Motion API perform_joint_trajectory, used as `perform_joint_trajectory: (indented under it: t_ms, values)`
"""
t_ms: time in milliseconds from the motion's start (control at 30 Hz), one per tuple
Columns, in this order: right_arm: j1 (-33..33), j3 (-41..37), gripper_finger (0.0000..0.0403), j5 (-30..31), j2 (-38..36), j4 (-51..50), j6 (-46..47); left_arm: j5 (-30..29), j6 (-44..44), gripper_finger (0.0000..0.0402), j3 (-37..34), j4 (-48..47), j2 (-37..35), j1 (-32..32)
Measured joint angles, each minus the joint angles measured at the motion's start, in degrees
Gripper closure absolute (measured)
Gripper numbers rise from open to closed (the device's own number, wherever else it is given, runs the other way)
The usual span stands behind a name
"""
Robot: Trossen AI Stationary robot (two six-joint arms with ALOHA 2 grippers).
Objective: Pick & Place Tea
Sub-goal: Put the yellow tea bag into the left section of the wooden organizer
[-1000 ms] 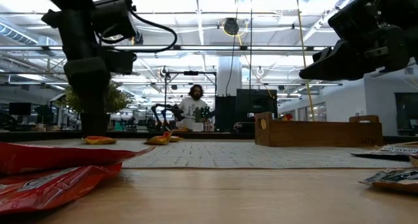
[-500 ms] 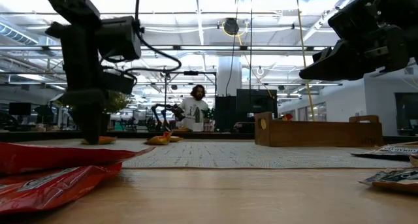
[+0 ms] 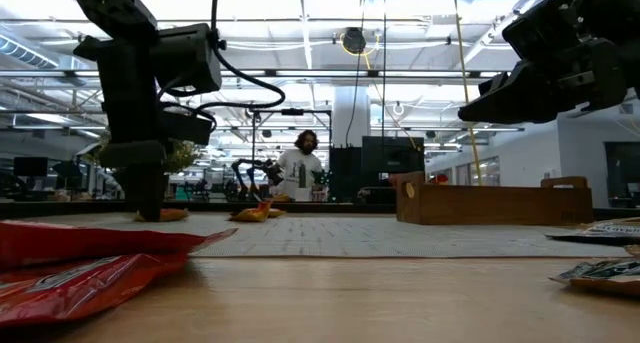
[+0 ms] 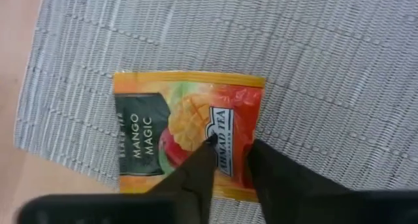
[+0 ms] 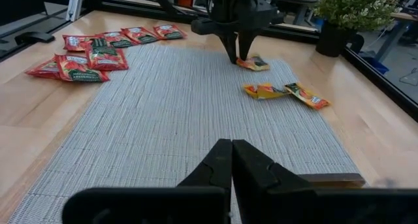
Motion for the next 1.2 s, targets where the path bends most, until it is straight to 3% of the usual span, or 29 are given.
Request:
perform_joint_trajectory:
  t_ms: [133,367,467,600,733,833,1000,1200]
  values:
    - [0.0,0.0,0.0403,0.0,0.0,0.0,0.0,-0.5,0.0,0.0386,-0.1,-0.3,0.0,-0.1]
    - [0.0,0.0,0.0403,0.0,0.0,0.0,0.0,-5.3,4.7,0.0392,3.6,-5.0,0.5,-3.4]
    - [0.0,0.0,0.0403,0.1,0.0,1.1,0.0,-12.5,7.4,0.0391,9.2,-9.2,0.3,-5.8]
    - [0.0,0.1,0.0403,3.0,1.3,7.4,3.1,-23.2,15.9,0.0393,16.5,-7.6,0.4,-9.4]
    - [-0.8,0.1,0.0403,9.0,2.4,9.8,4.0,-33.3,30.0,0.0393,21.0,3.9,0.3,-12.6]
    - [-3.3,0.1,0.0393,11.9,2.5,10.8,7.0,-36.7,44.4,0.0393,21.3,17.7,0.8,-14.4]
    - [-7.4,0.1,0.0329,8.3,2.5,16.5,10.8,-38.3,63.6,0.0393,21.4,34.1,5.0,-14.8]
    - [-11.1,0.7,0.0247,4.1,2.9,19.9,17.1,-39.4,73.3,0.0393,25.3,38.3,13.3,-12.8]
